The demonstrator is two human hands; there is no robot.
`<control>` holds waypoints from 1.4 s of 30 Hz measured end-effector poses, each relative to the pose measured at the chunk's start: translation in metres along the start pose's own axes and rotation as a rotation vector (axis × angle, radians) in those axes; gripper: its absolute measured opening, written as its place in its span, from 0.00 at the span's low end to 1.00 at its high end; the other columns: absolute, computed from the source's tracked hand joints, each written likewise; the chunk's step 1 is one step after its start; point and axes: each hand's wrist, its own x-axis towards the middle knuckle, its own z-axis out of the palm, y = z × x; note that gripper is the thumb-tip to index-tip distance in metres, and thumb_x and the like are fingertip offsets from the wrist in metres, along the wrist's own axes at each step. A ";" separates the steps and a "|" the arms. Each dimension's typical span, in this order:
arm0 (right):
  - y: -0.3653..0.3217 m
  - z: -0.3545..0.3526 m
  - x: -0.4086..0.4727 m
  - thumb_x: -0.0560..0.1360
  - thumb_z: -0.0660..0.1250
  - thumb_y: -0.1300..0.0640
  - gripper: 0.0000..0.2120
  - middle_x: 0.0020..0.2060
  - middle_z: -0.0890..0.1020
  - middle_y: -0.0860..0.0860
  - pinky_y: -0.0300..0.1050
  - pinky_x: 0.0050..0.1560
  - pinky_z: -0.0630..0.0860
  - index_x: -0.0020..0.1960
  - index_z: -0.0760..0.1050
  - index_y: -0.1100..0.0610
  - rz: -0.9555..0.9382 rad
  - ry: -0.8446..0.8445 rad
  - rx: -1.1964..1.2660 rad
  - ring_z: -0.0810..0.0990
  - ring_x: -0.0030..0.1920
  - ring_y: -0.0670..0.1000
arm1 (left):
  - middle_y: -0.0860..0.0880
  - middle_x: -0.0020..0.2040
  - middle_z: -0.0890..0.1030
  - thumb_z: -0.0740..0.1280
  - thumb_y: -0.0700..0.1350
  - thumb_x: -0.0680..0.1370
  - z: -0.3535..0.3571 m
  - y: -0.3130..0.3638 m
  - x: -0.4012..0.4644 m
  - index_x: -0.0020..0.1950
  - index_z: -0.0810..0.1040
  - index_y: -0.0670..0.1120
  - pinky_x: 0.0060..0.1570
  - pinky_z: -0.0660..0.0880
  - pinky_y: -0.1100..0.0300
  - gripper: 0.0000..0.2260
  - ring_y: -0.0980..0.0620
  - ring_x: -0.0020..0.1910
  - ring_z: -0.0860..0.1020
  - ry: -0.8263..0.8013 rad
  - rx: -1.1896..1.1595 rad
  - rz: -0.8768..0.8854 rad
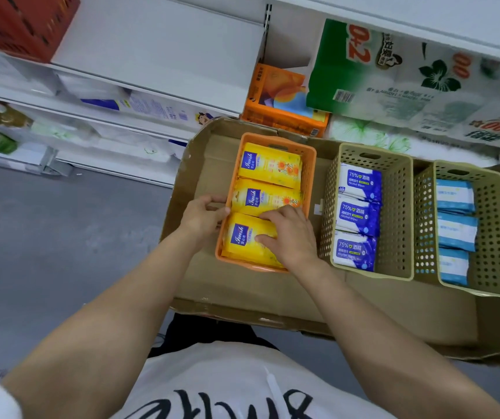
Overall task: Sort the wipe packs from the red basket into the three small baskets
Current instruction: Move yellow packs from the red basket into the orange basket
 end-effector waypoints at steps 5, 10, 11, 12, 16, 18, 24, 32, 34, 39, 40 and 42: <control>-0.003 0.007 0.002 0.72 0.71 0.40 0.23 0.60 0.76 0.49 0.53 0.62 0.68 0.66 0.75 0.43 -0.039 -0.102 -0.017 0.68 0.65 0.54 | 0.45 0.53 0.81 0.71 0.44 0.77 0.000 0.001 0.001 0.50 0.78 0.53 0.40 0.78 0.55 0.05 0.47 0.50 0.82 0.011 0.020 -0.007; -0.005 0.012 0.005 0.70 0.71 0.38 0.28 0.62 0.76 0.48 0.52 0.61 0.67 0.67 0.72 0.45 0.008 -0.069 -0.048 0.69 0.65 0.53 | 0.44 0.53 0.81 0.71 0.44 0.78 0.001 0.000 -0.001 0.51 0.78 0.52 0.48 0.81 0.49 0.05 0.46 0.51 0.82 0.021 0.009 -0.013; -0.005 0.013 0.005 0.70 0.71 0.37 0.28 0.62 0.76 0.48 0.52 0.61 0.66 0.67 0.72 0.45 0.015 -0.063 -0.045 0.69 0.65 0.53 | 0.44 0.53 0.81 0.71 0.44 0.78 0.001 0.000 -0.002 0.51 0.78 0.52 0.48 0.81 0.49 0.05 0.46 0.51 0.82 0.022 0.009 -0.013; -0.005 0.014 0.004 0.70 0.71 0.37 0.28 0.62 0.76 0.48 0.52 0.61 0.66 0.67 0.72 0.45 0.022 -0.059 -0.041 0.69 0.64 0.53 | 0.44 0.53 0.81 0.71 0.44 0.78 0.001 0.000 -0.002 0.51 0.78 0.53 0.48 0.81 0.49 0.05 0.46 0.51 0.82 0.023 0.008 -0.013; -0.004 0.014 0.003 0.70 0.70 0.36 0.28 0.61 0.77 0.48 0.52 0.61 0.65 0.66 0.73 0.45 0.041 -0.057 -0.043 0.69 0.64 0.53 | 0.45 0.52 0.81 0.71 0.44 0.78 0.002 0.000 -0.002 0.51 0.78 0.53 0.46 0.81 0.50 0.05 0.47 0.50 0.83 0.040 0.005 -0.016; -0.005 0.013 0.003 0.71 0.70 0.36 0.27 0.62 0.77 0.48 0.52 0.62 0.65 0.66 0.72 0.45 0.045 -0.062 -0.046 0.69 0.65 0.53 | 0.46 0.52 0.82 0.71 0.45 0.78 0.004 -0.001 -0.003 0.52 0.79 0.53 0.48 0.82 0.48 0.05 0.48 0.49 0.83 0.056 0.005 -0.018; -0.008 -0.012 0.006 0.74 0.70 0.42 0.22 0.60 0.80 0.50 0.52 0.63 0.72 0.64 0.76 0.50 0.079 -0.081 0.139 0.73 0.64 0.53 | 0.48 0.51 0.83 0.71 0.46 0.77 0.001 0.006 -0.008 0.53 0.80 0.52 0.55 0.80 0.46 0.05 0.48 0.50 0.82 0.078 0.045 -0.011; -0.054 -0.116 0.021 0.77 0.68 0.45 0.18 0.61 0.81 0.49 0.48 0.60 0.75 0.64 0.77 0.52 0.061 0.118 0.158 0.79 0.61 0.51 | 0.48 0.53 0.82 0.69 0.47 0.78 -0.062 0.084 -0.036 0.59 0.80 0.47 0.53 0.75 0.57 0.11 0.50 0.52 0.80 0.134 0.248 0.313; -0.082 -0.142 0.020 0.77 0.69 0.46 0.18 0.60 0.82 0.49 0.47 0.59 0.74 0.64 0.78 0.51 0.025 0.225 0.142 0.79 0.60 0.51 | 0.51 0.50 0.82 0.69 0.47 0.77 -0.092 0.109 -0.049 0.57 0.81 0.49 0.49 0.74 0.63 0.09 0.55 0.49 0.80 0.177 0.308 0.468; -0.177 -0.172 0.016 0.77 0.68 0.49 0.17 0.59 0.81 0.49 0.43 0.56 0.68 0.64 0.77 0.50 -0.078 0.495 0.106 0.76 0.61 0.52 | 0.49 0.58 0.79 0.67 0.48 0.78 -0.196 0.138 -0.078 0.62 0.78 0.50 0.53 0.70 0.60 0.13 0.51 0.57 0.77 0.292 0.602 0.839; -0.199 -0.171 0.015 0.77 0.68 0.48 0.17 0.58 0.81 0.48 0.43 0.56 0.68 0.65 0.77 0.50 -0.087 0.535 0.084 0.75 0.61 0.52 | 0.49 0.59 0.78 0.68 0.48 0.78 -0.221 0.139 -0.082 0.63 0.77 0.50 0.55 0.70 0.57 0.14 0.49 0.59 0.76 0.318 0.650 0.890; -0.242 -0.164 0.016 0.77 0.68 0.49 0.18 0.59 0.80 0.49 0.45 0.59 0.68 0.66 0.76 0.51 -0.106 0.598 0.050 0.74 0.62 0.52 | 0.49 0.60 0.78 0.68 0.48 0.78 -0.274 0.137 -0.087 0.63 0.77 0.49 0.56 0.72 0.53 0.14 0.48 0.60 0.76 0.362 0.705 0.959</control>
